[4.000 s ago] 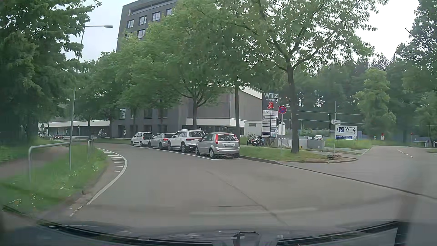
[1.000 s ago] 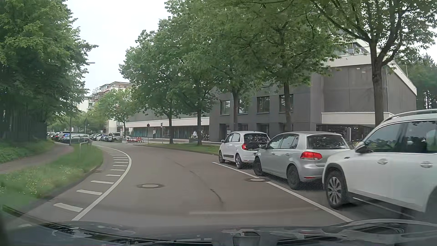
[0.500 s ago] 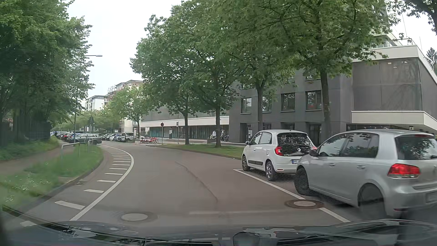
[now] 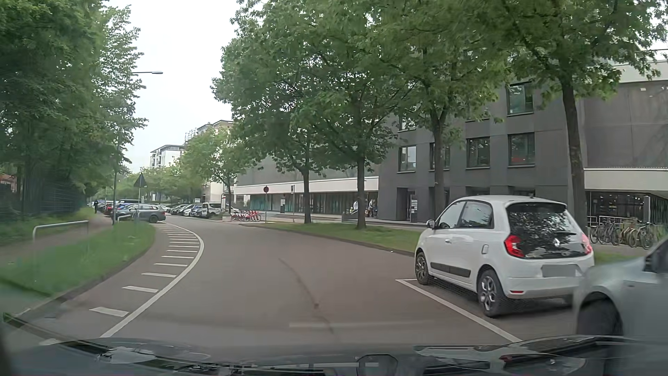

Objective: Follow the waypoints while adhering to traffic rules and regulations

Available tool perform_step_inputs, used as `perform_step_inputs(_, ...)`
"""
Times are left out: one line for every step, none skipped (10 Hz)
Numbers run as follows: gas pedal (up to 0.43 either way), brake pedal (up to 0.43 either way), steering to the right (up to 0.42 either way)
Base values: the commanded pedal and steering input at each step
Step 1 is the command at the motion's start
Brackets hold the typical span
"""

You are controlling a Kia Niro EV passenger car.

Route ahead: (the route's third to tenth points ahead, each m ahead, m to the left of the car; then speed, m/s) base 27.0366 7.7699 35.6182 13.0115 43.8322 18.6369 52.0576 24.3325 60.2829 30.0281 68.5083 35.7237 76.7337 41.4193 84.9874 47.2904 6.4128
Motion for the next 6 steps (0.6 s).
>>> perform_step_inputs(0.087, 0.0, -0.071)
perform_step_inputs(0.087, 0.0, -0.07)
perform_step_inputs(0.087, 0.0, -0.07)
perform_step_inputs(0.087, 0.0, -0.07)
perform_step_inputs(0.087, 0.0, -0.07)
perform_step_inputs(0.087, 0.0, -0.07)
